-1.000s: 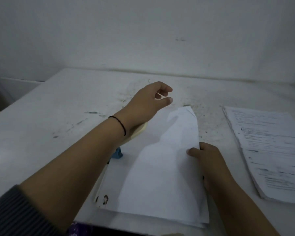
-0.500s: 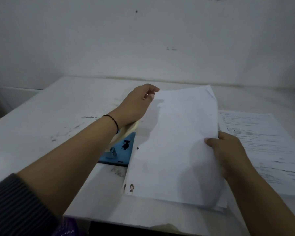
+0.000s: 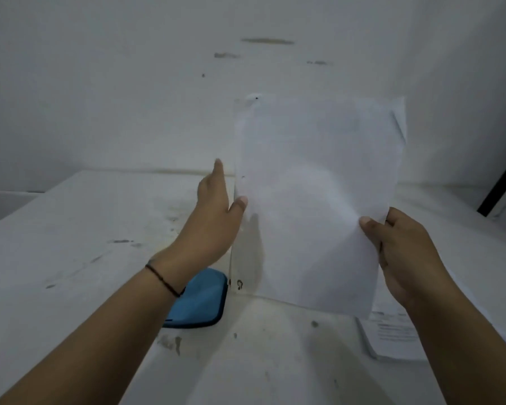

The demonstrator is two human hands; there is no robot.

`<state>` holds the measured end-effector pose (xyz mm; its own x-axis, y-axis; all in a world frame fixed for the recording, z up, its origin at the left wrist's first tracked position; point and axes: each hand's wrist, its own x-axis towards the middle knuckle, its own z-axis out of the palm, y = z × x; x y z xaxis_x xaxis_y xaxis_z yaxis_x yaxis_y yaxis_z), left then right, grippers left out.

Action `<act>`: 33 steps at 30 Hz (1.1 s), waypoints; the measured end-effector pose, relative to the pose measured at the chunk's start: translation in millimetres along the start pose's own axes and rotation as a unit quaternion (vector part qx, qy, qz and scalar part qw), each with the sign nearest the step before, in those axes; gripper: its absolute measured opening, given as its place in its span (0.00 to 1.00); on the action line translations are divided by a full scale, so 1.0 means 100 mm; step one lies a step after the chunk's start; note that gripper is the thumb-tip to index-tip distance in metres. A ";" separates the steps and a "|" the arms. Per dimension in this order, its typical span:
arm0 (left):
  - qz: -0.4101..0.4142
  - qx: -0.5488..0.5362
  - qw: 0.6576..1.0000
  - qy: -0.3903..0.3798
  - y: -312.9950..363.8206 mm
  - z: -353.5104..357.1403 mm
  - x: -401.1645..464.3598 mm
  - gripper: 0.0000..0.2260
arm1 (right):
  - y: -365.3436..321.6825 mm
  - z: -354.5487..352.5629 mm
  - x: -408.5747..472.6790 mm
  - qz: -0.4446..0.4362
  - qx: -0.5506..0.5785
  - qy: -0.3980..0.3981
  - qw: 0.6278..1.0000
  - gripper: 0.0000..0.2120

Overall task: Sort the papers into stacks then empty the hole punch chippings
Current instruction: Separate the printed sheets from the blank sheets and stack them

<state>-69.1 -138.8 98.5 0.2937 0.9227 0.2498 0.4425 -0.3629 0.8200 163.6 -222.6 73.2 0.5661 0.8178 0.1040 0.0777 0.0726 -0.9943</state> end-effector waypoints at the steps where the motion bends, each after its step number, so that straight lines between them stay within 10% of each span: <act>1: 0.001 -0.012 1.000 0.003 -0.01 0.04 -0.02 0.29 | -0.02 -0.03 0.01 -0.006 0.002 0.001 1.000 0.06; 11: 0.009 -0.173 0.982 0.072 0.06 0.25 -0.03 0.10 | -0.17 -0.38 0.12 -0.035 0.006 0.004 0.999 0.09; 33: -0.087 -0.294 0.947 -0.092 0.29 1.60 0.11 0.10 | 0.02 -1.66 0.57 0.074 -0.185 0.068 0.978 0.17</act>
<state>82.4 -160.0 42.9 0.4258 0.9042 0.0344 -0.0352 -0.0215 0.9992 332.7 -270.9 80.5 0.6953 0.7186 -0.0130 0.2648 -0.2730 -0.9249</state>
